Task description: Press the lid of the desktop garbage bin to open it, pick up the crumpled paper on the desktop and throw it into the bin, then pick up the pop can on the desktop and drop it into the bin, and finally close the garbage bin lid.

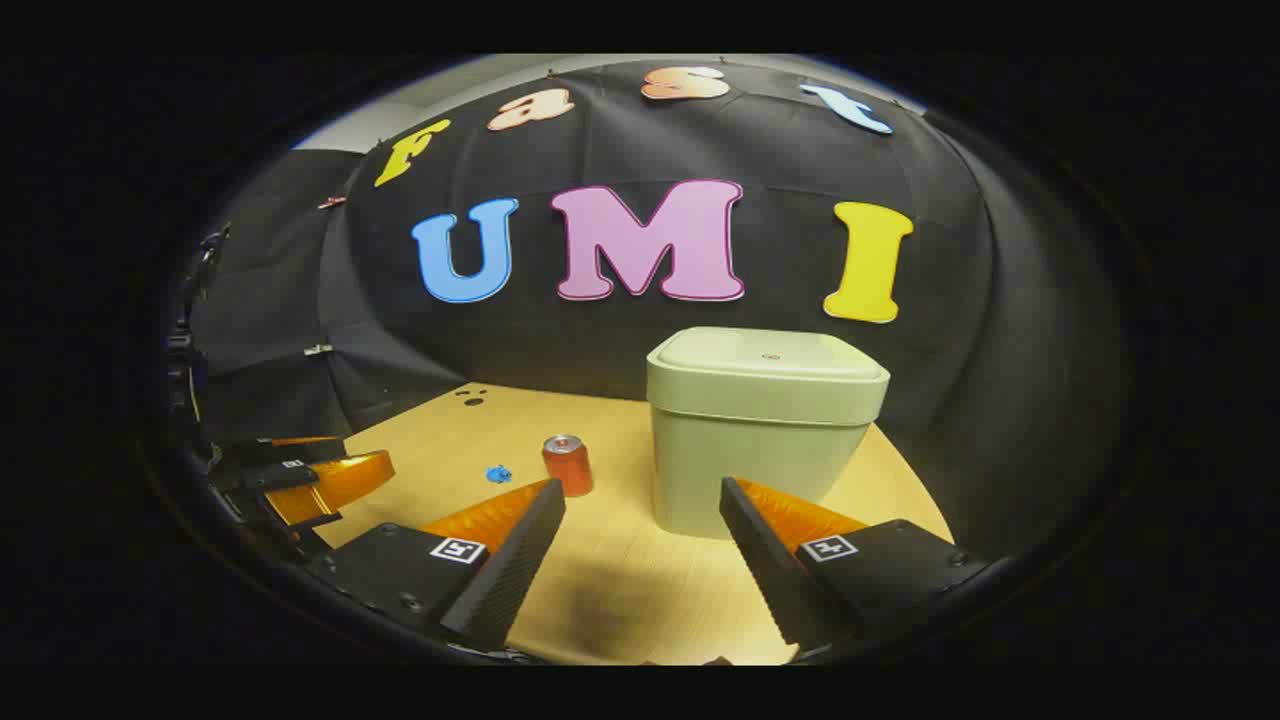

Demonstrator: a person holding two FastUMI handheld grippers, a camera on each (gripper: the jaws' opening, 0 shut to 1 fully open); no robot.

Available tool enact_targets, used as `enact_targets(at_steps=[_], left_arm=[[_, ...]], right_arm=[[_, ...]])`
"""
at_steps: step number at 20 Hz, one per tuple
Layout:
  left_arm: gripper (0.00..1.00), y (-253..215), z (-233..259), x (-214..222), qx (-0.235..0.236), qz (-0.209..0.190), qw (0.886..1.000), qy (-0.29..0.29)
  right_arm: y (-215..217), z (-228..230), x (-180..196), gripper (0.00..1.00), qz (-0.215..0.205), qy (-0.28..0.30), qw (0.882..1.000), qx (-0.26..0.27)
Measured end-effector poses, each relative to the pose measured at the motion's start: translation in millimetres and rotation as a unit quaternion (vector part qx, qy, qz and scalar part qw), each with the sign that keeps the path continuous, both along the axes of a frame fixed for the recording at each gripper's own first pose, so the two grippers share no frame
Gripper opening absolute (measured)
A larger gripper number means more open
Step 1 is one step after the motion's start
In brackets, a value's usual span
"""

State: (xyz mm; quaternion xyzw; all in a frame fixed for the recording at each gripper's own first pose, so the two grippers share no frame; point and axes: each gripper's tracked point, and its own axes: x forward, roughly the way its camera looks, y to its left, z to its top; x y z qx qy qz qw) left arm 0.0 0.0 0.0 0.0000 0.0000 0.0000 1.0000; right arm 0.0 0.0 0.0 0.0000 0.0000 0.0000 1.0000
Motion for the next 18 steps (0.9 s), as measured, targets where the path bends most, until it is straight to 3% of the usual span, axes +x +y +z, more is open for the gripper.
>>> enact_targets(at_steps=[18], left_arm=[[0.95,0.6,14.3,-10.5,0.032,-0.010,0.999,-0.024]], right_arm=[[1.1,13.7,-9.8,0.98,-0.011,-0.029,0.999,-0.011]])
